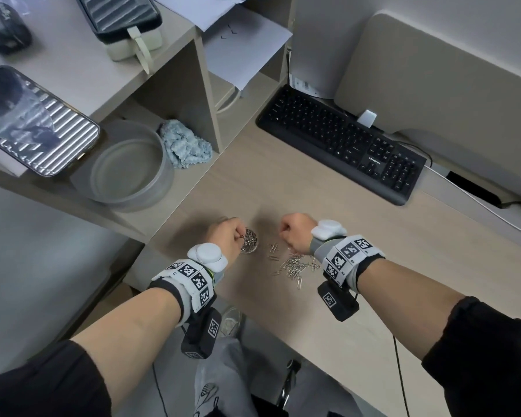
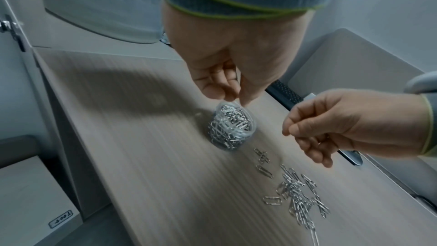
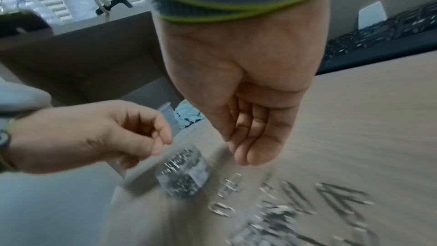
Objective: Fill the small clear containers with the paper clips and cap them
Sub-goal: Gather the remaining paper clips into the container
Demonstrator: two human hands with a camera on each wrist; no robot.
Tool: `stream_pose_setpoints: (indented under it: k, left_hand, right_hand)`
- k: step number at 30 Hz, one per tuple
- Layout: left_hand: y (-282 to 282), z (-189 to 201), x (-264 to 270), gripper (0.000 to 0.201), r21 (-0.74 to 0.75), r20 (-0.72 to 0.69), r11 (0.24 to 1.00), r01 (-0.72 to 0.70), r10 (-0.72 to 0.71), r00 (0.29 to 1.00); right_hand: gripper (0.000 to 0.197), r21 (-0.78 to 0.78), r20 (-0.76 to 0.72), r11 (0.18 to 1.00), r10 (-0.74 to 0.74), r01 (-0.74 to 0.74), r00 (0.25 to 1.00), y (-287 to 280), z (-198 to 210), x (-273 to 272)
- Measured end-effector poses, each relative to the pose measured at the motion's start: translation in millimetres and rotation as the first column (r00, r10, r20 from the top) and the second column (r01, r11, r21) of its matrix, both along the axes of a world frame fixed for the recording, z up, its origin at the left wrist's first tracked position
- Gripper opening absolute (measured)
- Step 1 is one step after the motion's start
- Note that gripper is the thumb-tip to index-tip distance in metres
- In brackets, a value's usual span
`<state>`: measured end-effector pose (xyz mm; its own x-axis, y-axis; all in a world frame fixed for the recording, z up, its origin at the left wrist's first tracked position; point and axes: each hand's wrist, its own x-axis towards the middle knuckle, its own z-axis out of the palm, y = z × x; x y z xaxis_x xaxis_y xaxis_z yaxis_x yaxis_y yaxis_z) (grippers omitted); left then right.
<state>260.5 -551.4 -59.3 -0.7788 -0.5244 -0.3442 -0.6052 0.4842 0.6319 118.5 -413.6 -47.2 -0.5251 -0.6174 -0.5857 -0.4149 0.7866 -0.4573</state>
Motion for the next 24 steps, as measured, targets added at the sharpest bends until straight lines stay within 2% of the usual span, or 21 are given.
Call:
stream_pose_setpoints:
  k: [2,5,8,11,14,19,24]
  left_hand:
    - [8.0,1.6,-3.0,0.013,0.013,0.032,0.998,0.056,-0.056,0.998]
    - [26.0,1.8,-9.7,0.016,-0.032,0.122,0.958,0.286,-0.281,0.952]
    - [48.3,-0.6,-19.4,0.039,-0.074,0.255,0.893,0.443,-0.412,0.875]
    - [68.7,-8.0,-30.0,0.066,-0.065,0.343,0.869,0.491,-0.443,0.829]
    - [82.5,-18.1,-34.7,0.080,-0.101,0.413,0.853,0.511,-0.432,0.802]
    - [101.0,-34.0,-34.9,0.082,-0.162,0.396,0.854,0.494,-0.402,0.826]
    - [117.9,-40.5,-40.8,0.082,-0.197,0.390,0.843,0.501,-0.402,0.828]
  right_hand:
    - [0.017,0.077,-0.077,0.996,0.047,-0.041,0.996,18.3,-5.8,-4.6]
    - [0.016,0.112,-0.136,0.992,0.076,-0.061,0.988,44.7,-16.4,-5.8]
    - [0.025,0.131,-0.176,0.988,0.102,-0.080,0.979,68.1,-23.6,-6.5]
    - [0.030,0.179,-0.196,0.982,0.087,-0.051,0.977,84.7,-30.9,-6.6]
    - [0.034,0.158,-0.175,0.987,0.070,-0.042,0.982,87.4,-37.3,2.0]
    - [0.033,0.067,-0.104,0.992,0.117,-0.110,0.988,91.5,-45.5,17.6]
    - [0.033,0.083,-0.132,0.992,0.102,-0.092,0.986,111.2,-45.9,10.3]
